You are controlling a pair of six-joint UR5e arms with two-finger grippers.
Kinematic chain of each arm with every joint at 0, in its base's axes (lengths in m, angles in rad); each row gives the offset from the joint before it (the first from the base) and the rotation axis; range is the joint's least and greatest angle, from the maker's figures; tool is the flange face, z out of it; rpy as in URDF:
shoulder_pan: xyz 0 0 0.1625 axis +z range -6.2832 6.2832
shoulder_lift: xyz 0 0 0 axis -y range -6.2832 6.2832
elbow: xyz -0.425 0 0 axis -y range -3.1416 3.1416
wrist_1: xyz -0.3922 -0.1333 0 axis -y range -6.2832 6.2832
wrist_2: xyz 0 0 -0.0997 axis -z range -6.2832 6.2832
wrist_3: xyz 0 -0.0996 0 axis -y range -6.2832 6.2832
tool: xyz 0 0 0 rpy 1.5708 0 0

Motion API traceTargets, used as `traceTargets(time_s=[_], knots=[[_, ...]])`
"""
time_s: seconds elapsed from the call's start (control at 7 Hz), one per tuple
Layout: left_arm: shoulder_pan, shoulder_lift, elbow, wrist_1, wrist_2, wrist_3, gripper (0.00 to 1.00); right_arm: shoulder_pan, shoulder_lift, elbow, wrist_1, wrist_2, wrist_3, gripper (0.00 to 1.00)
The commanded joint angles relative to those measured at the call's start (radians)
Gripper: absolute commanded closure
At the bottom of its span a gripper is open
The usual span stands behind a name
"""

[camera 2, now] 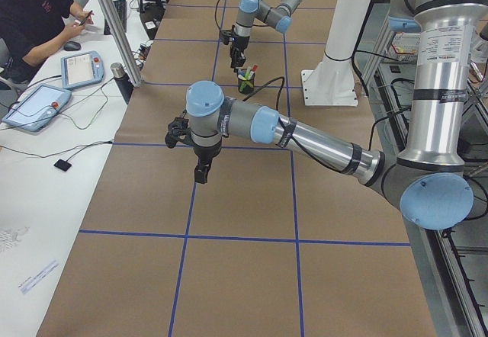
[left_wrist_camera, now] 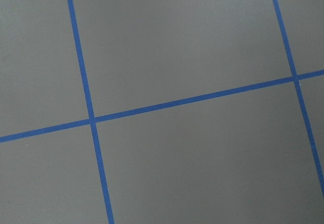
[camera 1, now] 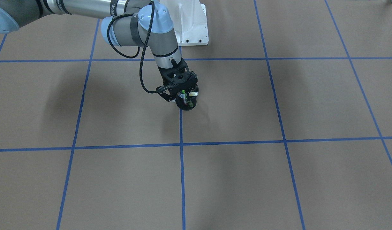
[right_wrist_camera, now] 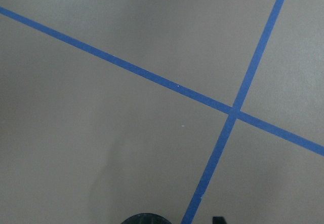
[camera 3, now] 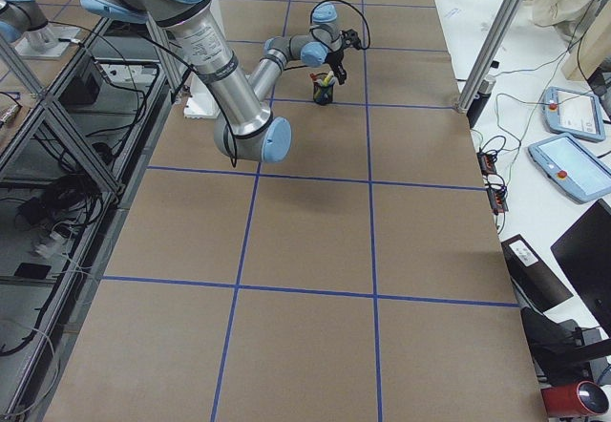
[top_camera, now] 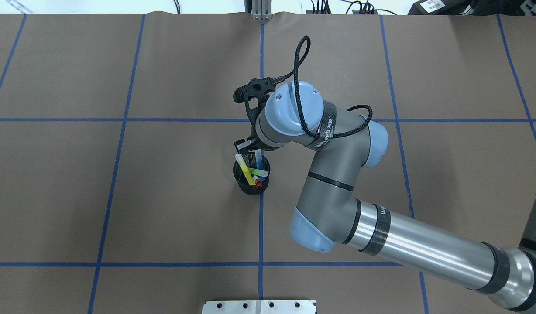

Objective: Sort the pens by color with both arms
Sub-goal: 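Close the right gripper on the blue marker's cap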

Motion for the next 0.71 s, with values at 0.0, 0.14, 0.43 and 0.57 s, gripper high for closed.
traceTargets(time_s=[0.0,0.14,0.43,0.57], knots=[[0.000,0.000,0.000,-0.002,0.000,0.000,0.01,-0.007,-0.001,0.002,0.003,0.000,0.034,0.53],[0.000,0.000,0.002,-0.002,0.000,0.000,0.01,-0.011,-0.003,0.004,0.003,-0.002,0.053,0.56],[0.000,0.000,0.002,-0.002,0.000,0.000,0.01,-0.013,-0.009,0.004,0.010,0.000,0.059,0.59],[0.000,0.000,0.002,-0.002,0.000,0.000,0.01,-0.013,-0.009,0.004,0.011,0.000,0.067,0.60]])
